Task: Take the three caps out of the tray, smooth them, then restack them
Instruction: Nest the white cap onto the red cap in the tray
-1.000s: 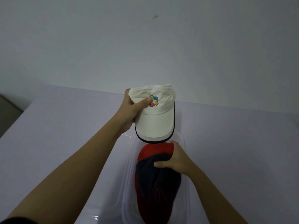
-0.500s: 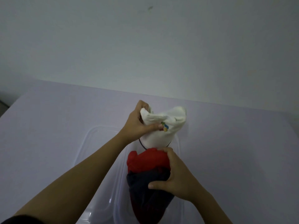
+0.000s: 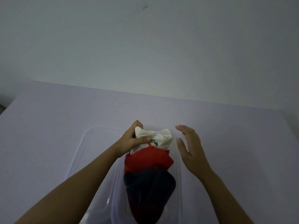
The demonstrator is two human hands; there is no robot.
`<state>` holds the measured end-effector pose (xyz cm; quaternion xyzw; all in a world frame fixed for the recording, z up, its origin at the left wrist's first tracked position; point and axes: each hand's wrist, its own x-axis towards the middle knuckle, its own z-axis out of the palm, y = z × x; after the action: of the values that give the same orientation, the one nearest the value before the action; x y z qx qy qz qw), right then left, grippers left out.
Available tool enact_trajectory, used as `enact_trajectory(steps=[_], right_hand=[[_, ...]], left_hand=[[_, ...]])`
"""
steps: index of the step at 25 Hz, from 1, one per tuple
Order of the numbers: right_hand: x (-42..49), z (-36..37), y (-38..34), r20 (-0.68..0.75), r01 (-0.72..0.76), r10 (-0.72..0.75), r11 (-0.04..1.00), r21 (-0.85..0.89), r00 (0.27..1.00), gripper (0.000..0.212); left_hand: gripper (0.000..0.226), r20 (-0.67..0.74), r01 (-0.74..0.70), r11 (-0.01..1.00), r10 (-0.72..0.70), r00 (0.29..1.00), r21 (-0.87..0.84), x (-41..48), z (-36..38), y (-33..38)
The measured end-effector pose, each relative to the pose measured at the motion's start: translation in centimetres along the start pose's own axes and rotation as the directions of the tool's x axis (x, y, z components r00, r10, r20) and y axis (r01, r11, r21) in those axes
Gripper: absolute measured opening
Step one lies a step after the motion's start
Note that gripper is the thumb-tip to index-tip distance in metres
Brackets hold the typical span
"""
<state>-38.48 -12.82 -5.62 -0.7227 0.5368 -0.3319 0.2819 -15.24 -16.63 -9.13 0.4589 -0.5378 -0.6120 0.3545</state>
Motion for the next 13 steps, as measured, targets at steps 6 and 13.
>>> enact_trajectory(steps=[6,13], right_hand=[[3.5,1.8,4.2,0.393,0.112,0.154,0.81,-0.575,0.907,0.044],[6.0,2.5,4.1,0.362,0.146,0.154,0.722,-0.676,0.919,0.042]], left_hand=[[0.037,0.033,0.22,0.924,-0.242,0.97,0.312,0.9,-0.3,-0.2],[0.045,-0.026,0.12,0.388,-0.237,0.971,0.914,3.1,-1.2,1.4]])
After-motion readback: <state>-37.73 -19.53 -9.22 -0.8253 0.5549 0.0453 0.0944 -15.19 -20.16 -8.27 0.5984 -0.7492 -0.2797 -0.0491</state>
